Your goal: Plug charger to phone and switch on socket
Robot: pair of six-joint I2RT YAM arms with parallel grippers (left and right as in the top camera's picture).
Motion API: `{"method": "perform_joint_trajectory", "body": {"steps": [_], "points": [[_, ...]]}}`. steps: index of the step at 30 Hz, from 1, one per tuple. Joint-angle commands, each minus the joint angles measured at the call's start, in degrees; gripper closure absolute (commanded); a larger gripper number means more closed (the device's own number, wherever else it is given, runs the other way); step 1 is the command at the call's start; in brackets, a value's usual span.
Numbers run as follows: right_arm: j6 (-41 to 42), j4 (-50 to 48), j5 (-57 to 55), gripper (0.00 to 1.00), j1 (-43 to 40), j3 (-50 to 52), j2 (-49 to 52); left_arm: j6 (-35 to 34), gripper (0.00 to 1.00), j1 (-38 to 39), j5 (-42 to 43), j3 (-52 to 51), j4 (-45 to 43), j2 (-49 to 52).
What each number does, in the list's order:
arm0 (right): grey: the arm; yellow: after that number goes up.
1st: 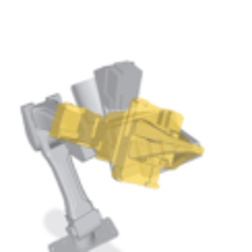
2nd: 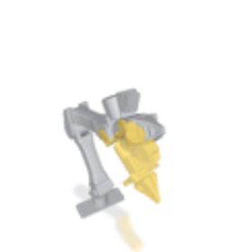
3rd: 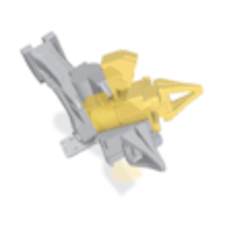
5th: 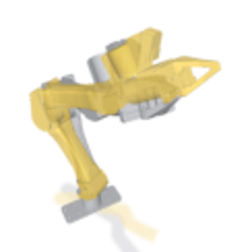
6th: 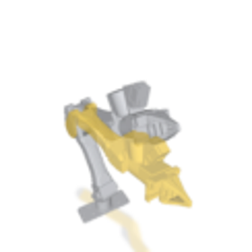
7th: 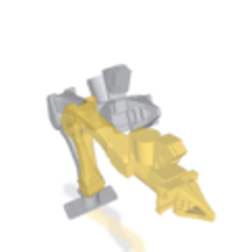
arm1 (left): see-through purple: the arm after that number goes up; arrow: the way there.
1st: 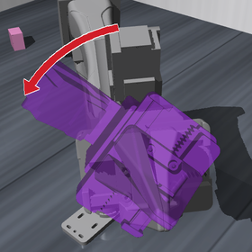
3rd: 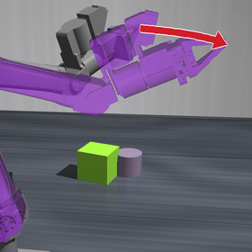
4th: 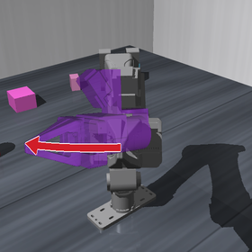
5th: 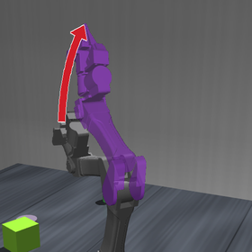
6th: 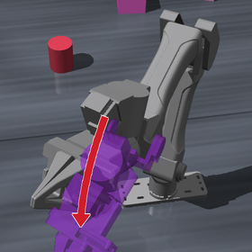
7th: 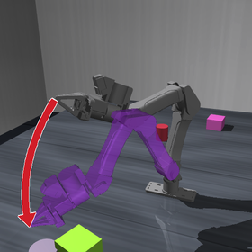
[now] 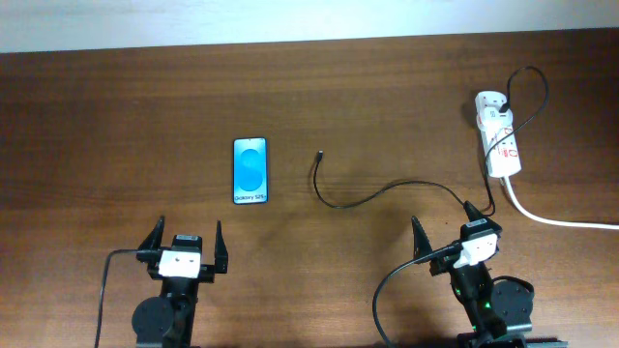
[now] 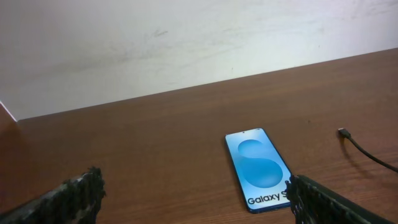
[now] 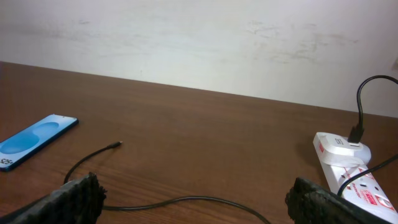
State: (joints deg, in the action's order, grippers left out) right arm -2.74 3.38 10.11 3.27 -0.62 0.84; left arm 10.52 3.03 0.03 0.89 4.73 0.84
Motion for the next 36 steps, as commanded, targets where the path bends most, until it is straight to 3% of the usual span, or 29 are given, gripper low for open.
{"method": "perform_joint_trajectory", "body": {"steps": [1,36], "points": [[0.70,0.31,-0.28,0.02,0.48,0.31,-0.48,0.74,0.01,-0.31,0.61,-0.35,0.07,-0.44],[0.70,0.31,-0.28,0.02,0.48,0.31,-0.48,0.70,0.01,-0.31,-0.85,-0.35,-0.28,-0.44]]}}
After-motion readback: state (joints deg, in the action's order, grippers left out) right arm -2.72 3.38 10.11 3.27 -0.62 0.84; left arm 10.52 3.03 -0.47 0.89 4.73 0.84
